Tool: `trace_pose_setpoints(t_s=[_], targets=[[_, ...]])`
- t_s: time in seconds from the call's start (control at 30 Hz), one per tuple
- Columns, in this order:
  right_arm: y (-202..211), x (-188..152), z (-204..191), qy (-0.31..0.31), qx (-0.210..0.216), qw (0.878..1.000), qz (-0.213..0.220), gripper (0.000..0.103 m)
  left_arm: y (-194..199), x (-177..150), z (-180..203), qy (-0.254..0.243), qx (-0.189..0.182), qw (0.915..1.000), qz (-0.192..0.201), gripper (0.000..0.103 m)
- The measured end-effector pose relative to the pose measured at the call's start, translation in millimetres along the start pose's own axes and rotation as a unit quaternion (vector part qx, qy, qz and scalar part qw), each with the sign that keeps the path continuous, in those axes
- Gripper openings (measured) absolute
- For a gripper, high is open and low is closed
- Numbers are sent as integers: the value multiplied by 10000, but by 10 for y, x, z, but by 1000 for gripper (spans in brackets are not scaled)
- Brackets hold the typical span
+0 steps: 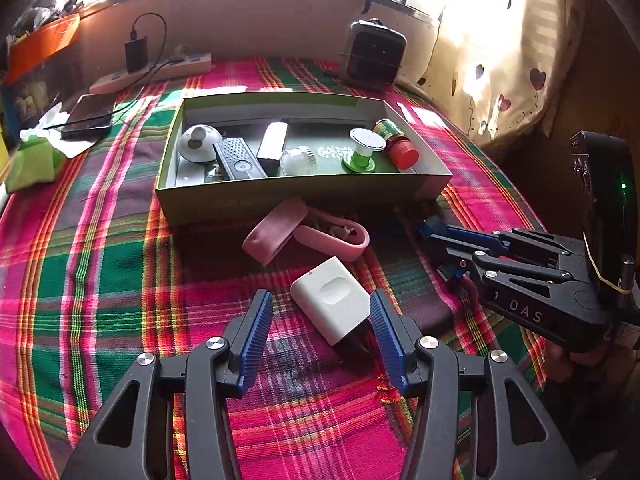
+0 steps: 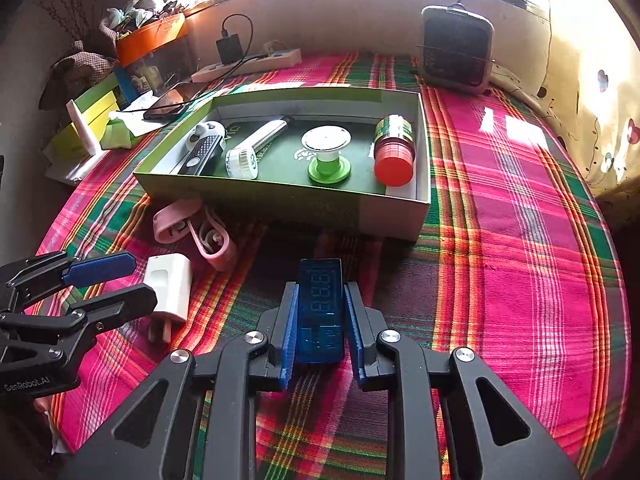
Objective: Organize rigid objects
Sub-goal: 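Close the right tool on the blue digital display, then close the left tool on the white plug charger while the right tool holds the display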
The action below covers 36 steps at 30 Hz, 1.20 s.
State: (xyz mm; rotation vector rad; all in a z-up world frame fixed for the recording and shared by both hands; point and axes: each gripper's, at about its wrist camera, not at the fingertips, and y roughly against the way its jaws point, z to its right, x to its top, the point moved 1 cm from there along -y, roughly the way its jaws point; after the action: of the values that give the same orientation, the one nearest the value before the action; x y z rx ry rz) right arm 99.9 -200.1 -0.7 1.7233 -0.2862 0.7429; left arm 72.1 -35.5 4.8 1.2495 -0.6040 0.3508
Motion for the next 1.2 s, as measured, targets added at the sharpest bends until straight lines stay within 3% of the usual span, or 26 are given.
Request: trace_pose_setpoints(t_s=[0.13, 0.63, 1.2], targets=[[85, -34, 106, -78, -58, 9999, 100, 23, -60, 16, 95, -39, -1, 10000, -67, 52], [160, -78, 278, -264, 48, 9994, 209, 23, -213, 58, 210, -89, 528, 9984, -193, 54], [160, -79, 276, -269, 140, 9993, 235, 23, -144, -1, 74, -52, 816, 9964, -234, 54]])
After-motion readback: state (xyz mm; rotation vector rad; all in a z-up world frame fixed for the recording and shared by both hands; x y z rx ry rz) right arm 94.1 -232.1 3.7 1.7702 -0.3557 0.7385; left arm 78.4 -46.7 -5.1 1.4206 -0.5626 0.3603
